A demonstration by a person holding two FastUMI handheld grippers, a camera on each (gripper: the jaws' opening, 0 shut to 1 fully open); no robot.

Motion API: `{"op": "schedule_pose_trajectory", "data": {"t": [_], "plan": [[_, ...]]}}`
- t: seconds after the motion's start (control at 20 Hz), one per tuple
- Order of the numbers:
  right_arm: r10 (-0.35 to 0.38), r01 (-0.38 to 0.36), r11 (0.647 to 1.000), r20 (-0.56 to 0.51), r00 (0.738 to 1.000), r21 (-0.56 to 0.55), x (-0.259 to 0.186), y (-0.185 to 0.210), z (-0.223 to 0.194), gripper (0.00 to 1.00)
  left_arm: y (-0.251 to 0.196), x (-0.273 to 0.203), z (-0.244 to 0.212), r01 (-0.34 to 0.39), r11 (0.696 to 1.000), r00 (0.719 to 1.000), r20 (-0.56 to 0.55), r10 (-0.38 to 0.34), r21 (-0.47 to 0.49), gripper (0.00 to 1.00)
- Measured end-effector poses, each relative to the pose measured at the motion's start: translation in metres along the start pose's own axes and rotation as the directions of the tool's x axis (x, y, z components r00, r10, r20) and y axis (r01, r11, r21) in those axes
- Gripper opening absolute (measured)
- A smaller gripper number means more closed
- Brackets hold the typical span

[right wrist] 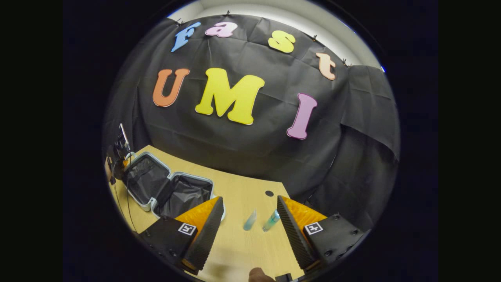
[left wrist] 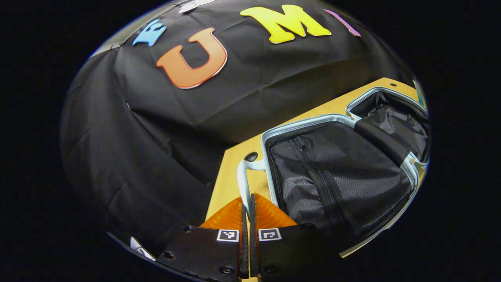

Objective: First open the suitcase, pack the skin care products into it, and then close the suitcase.

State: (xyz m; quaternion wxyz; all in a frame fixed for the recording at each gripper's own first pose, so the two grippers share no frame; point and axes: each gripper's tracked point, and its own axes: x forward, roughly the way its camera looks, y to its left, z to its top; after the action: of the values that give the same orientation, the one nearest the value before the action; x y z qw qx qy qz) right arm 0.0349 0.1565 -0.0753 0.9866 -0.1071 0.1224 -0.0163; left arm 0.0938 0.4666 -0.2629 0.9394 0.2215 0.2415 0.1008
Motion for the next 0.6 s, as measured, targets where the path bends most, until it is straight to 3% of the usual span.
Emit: {"op": "schedule_pose_trajectory", "data": {"t": [0.15, 0.2, 0.4, 0.45, 0.5, 0.55, 0.6], "plan": [[0.001, -0.001, 1.0, -0.019, 1.0, 0.0, 0.002, 0.003, -0.005, 0.82, -0.015, 0.011, -0.034, 0.05, 0.997, 0.997, -0.064, -0.053, -0.052, 0.05], [0.003, -0.003, 1.0, -0.024, 1.0, -0.002, 0.002, 0.005, -0.006, 0.82, -0.013, 0.017, -0.026, 0.055, 0.997, 0.998, -0.009, -0.056, -0.059, 0.06], [0.025, -0.026, 0.999, -0.028, 0.999, -0.024, -0.001, 0.013, -0.009, 0.81, -0.014, 0.019, -0.028, 0.072, 0.997, 0.997, -0.017, -0.073, -0.036, 0.07], [0.032, -0.033, 0.999, -0.023, 0.999, -0.025, 0.0, 0.014, -0.007, 0.81, -0.009, 0.018, -0.029, 0.048, 0.999, 0.998, -0.029, -0.048, -0.026, 0.07], [0.037, -0.038, 0.999, -0.018, 0.999, -0.021, 0.0, 0.014, -0.006, 0.82, -0.001, 0.018, -0.03, 0.01, 1.0, 0.999, -0.031, -0.01, -0.008, 0.16], [0.041, -0.041, 0.999, -0.013, 0.999, -0.016, 0.0, 0.013, -0.006, 0.81, 0.006, 0.017, -0.031, -0.019, 1.0, 0.999, -0.041, 0.02, 0.017, 0.15], [0.043, -0.043, 0.999, -0.013, 0.999, -0.009, 0.002, 0.011, -0.008, 0.82, 0.01, 0.015, -0.03, -0.029, 0.999, 0.999, -0.043, 0.03, 0.02, 0.33]]}}
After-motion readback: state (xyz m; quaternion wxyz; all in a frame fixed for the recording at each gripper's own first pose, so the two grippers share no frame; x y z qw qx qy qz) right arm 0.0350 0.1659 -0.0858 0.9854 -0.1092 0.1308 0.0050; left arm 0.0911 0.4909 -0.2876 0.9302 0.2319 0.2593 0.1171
